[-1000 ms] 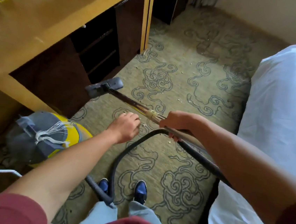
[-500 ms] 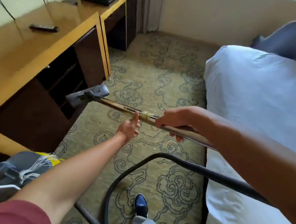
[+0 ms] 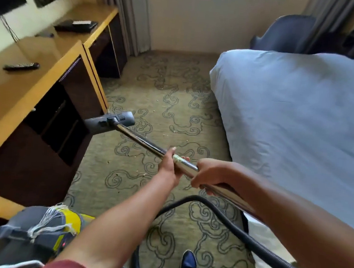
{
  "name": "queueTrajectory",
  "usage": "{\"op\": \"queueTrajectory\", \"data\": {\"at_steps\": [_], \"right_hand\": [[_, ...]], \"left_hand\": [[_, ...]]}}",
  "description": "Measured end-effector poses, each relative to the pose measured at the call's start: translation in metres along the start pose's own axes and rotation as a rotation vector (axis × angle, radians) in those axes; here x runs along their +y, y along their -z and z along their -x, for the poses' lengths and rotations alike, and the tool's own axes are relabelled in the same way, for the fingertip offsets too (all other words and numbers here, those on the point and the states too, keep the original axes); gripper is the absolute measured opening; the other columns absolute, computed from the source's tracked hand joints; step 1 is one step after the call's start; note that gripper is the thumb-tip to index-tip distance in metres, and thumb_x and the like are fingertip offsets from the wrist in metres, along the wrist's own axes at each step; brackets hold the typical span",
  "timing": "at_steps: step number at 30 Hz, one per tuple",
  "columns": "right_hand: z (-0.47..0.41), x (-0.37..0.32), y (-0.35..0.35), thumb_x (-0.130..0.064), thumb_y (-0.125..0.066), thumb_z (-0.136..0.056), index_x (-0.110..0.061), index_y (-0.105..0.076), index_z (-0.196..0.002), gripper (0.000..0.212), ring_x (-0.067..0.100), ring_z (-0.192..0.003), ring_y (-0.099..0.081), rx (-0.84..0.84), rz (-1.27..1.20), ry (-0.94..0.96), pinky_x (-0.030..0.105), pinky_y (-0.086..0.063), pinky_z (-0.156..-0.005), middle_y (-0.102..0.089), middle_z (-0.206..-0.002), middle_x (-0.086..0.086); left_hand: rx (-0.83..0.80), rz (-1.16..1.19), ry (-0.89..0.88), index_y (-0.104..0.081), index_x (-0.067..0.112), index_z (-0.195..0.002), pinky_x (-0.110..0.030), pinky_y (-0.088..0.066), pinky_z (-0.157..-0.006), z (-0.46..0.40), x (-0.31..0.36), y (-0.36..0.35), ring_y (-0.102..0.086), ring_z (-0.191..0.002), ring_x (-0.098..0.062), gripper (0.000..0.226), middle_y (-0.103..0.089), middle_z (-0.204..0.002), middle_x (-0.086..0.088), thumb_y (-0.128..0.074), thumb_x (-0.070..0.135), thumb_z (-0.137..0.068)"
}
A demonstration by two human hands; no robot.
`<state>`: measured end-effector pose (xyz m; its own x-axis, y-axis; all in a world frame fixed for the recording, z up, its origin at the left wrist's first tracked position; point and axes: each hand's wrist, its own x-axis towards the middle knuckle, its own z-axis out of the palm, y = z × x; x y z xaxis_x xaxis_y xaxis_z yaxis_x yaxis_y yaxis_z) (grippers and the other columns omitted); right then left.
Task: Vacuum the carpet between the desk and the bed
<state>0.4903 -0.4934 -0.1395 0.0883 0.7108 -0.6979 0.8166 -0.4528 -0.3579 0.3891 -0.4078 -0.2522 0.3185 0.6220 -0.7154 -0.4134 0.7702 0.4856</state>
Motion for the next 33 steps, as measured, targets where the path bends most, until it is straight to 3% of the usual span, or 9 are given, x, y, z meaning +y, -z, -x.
{"op": "queueTrajectory", "data": {"at_steps": [5, 10, 15, 19, 22, 26, 30, 33], "right_hand": [[0.012, 0.027, -0.042, -0.019, -0.068, -0.085, -0.008, -0.060, -0.080, 0.014, 0.016, -0.042, -0.065, 0.036, -0.070, -0.038, 0.022, -0.051, -0.044, -0.067, -0.063, 0.003], [0.033, 0.060, -0.066, -0.016, -0.063, -0.091, -0.003, -0.056, -0.075, 0.022, 0.020, -0.038, -0.063, -0.046, -0.099, -0.074, 0.025, -0.052, -0.038, -0.066, -0.066, 0.012], [0.039, 0.100, -0.085, -0.021, -0.064, -0.087, -0.007, -0.058, -0.071, 0.022, 0.015, -0.041, -0.062, -0.059, -0.023, -0.087, 0.020, -0.047, -0.045, -0.060, -0.044, -0.002], [0.043, 0.122, -0.096, -0.023, -0.065, -0.087, -0.002, -0.060, -0.081, 0.023, 0.018, -0.044, -0.061, -0.081, -0.014, -0.085, 0.022, -0.046, -0.044, -0.060, -0.061, 0.005], [0.045, 0.127, -0.102, -0.021, -0.065, -0.088, -0.007, -0.053, -0.072, 0.025, 0.016, -0.036, -0.059, -0.076, -0.036, -0.068, 0.021, -0.047, -0.038, -0.060, -0.062, 0.006], [0.039, 0.129, -0.113, -0.025, -0.065, -0.087, -0.006, -0.058, -0.082, 0.021, 0.019, -0.051, -0.062, -0.066, -0.010, -0.055, 0.022, -0.048, -0.043, -0.061, -0.068, 0.003], [0.026, 0.129, -0.125, -0.028, -0.066, -0.086, -0.013, -0.057, -0.080, 0.019, 0.020, -0.059, -0.066, -0.101, -0.024, -0.057, 0.026, -0.054, -0.049, -0.066, -0.075, 0.004], [0.004, 0.122, -0.132, -0.030, -0.066, -0.086, -0.011, -0.061, -0.089, 0.020, 0.021, -0.063, -0.069, -0.140, -0.025, -0.073, 0.028, -0.058, -0.057, -0.066, -0.076, 0.003]], "left_hand": [[0.077, 0.005, 0.059, -0.048, 0.009, -0.090, -0.023, -0.052, -0.040, 0.003, -0.035, -0.001, -0.060, -0.038, -0.019, 0.015, -0.052, -0.073, -0.008, -0.060, 0.018, -0.091], [0.202, -0.094, 0.098, -0.046, 0.008, -0.078, -0.024, -0.046, -0.039, -0.002, -0.089, 0.001, -0.050, -0.036, -0.019, 0.023, -0.050, -0.059, -0.009, -0.062, 0.021, -0.089], [0.240, -0.100, 0.151, -0.045, 0.008, -0.071, -0.025, -0.045, -0.043, 0.006, -0.139, 0.001, -0.049, -0.039, -0.020, 0.026, -0.050, -0.059, -0.010, -0.058, 0.019, -0.091], [0.261, -0.104, 0.180, -0.046, 0.006, -0.072, -0.029, -0.044, -0.050, 0.015, -0.164, 0.001, -0.051, -0.050, -0.023, 0.027, -0.053, -0.063, -0.012, -0.057, 0.019, -0.093], [0.273, -0.104, 0.190, -0.049, 0.005, -0.076, -0.030, -0.046, -0.050, 0.016, -0.171, 0.005, -0.053, -0.054, -0.023, 0.025, -0.055, -0.068, -0.011, -0.057, 0.021, -0.094], [0.253, -0.130, 0.207, -0.051, 0.001, -0.091, -0.032, -0.052, -0.047, 0.013, -0.176, 0.017, -0.059, -0.059, -0.028, 0.027, -0.056, -0.074, -0.015, -0.054, 0.026, -0.098], [0.262, -0.382, 0.214, -0.057, 0.007, -0.111, -0.036, -0.057, -0.051, 0.000, -0.178, 0.052, -0.067, -0.062, -0.029, 0.041, -0.066, -0.092, -0.019, -0.055, 0.045, -0.097], [0.316, -0.585, 0.228, -0.058, 0.008, -0.103, -0.031, -0.056, -0.051, -0.012, -0.169, 0.099, -0.062, -0.047, -0.024, 0.055, -0.065, -0.076, -0.014, -0.042, 0.060, -0.099]]}}
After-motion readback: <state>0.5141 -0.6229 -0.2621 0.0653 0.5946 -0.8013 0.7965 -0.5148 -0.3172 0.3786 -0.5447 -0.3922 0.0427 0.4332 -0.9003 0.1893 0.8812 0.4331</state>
